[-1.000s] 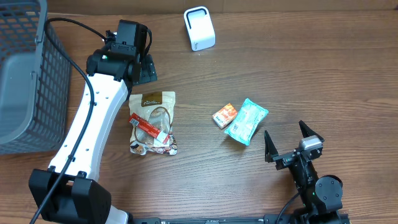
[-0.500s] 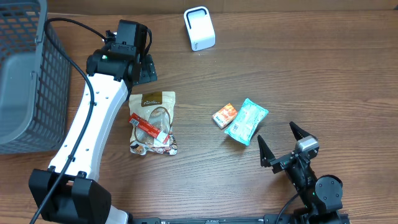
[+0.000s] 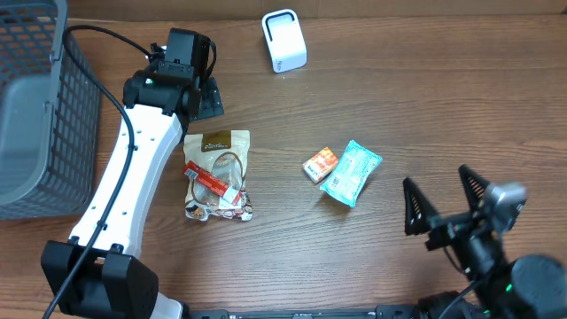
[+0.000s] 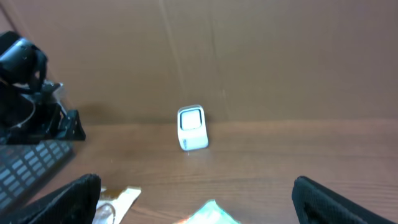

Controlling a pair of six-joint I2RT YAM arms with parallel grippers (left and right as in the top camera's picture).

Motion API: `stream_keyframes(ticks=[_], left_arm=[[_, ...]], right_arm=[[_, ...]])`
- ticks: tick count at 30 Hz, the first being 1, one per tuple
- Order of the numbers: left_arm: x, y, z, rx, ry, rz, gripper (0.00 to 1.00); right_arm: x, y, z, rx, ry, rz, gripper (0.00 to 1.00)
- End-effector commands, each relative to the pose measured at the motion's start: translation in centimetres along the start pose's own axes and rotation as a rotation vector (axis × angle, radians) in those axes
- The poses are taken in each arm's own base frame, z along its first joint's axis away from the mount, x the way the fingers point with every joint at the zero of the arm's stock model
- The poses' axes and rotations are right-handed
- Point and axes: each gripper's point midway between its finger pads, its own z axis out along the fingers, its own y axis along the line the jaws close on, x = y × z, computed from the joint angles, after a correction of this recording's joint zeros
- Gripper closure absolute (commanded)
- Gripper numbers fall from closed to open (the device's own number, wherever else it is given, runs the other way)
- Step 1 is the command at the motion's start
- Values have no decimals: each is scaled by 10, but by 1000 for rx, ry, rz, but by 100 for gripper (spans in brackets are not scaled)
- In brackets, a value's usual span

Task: Scan the item barcode
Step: 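Reach the right gripper to the wipes pack, grasp and lift it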

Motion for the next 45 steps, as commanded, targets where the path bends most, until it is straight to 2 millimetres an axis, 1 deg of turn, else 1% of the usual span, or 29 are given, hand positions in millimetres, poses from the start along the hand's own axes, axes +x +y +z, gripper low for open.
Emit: stream_keyframes(ticks=[1, 3, 5, 7, 8, 9, 10, 11, 12, 13, 16, 18, 20, 24, 26, 30, 41, 45], left_arm=[[-7, 4, -8, -5, -28, 8, 0], [-7, 4, -8, -5, -28, 8, 0], [-7, 4, -8, -5, -28, 8, 0], [-7, 4, -8, -5, -28, 8, 0], [-7, 4, -8, -5, -28, 8, 0], [-7, 4, -8, -5, -28, 8, 0], [-7, 4, -8, -5, -28, 8, 0], [-7, 4, -8, -5, -28, 8, 0], [-7, 4, -8, -5, -28, 8, 0], [-7, 4, -8, -5, -28, 8, 0], [-7, 4, -8, -5, -28, 8, 0], [-7, 4, -8, -5, -28, 8, 0], [-7, 4, -8, -5, -28, 8, 0], [-7, 4, -8, -5, -28, 8, 0], [-7, 4, -8, -5, -28, 8, 0], [-7, 4, -8, -5, -28, 8, 0], [-7, 4, -8, -5, -28, 8, 0], [-7, 4, -8, -5, -28, 8, 0]], right_arm=[[-21, -2, 14, 49, 95, 23, 0], [-22, 3, 25, 39, 182, 33, 0], [-21, 16, 38, -29, 256, 48, 0], [-14, 29, 52, -110, 323, 69, 0], [-8, 31, 58, -126, 355, 77, 0], [1, 27, 65, -107, 389, 84, 0], [9, 19, 72, -60, 420, 118, 0], [18, 7, 77, 16, 453, 184, 3], [29, -5, 82, 96, 493, 254, 7], [41, -12, 87, 142, 539, 293, 13], [72, -17, 99, 166, 666, 314, 26], [93, -18, 107, 172, 751, 327, 30], [114, -23, 117, 190, 829, 337, 32], [147, -31, 132, 226, 938, 352, 32], [162, -34, 136, 237, 988, 361, 32], [180, -34, 140, 238, 1049, 379, 32], [207, -38, 136, 245, 1097, 382, 32], [214, -34, 137, 211, 1099, 401, 36]])
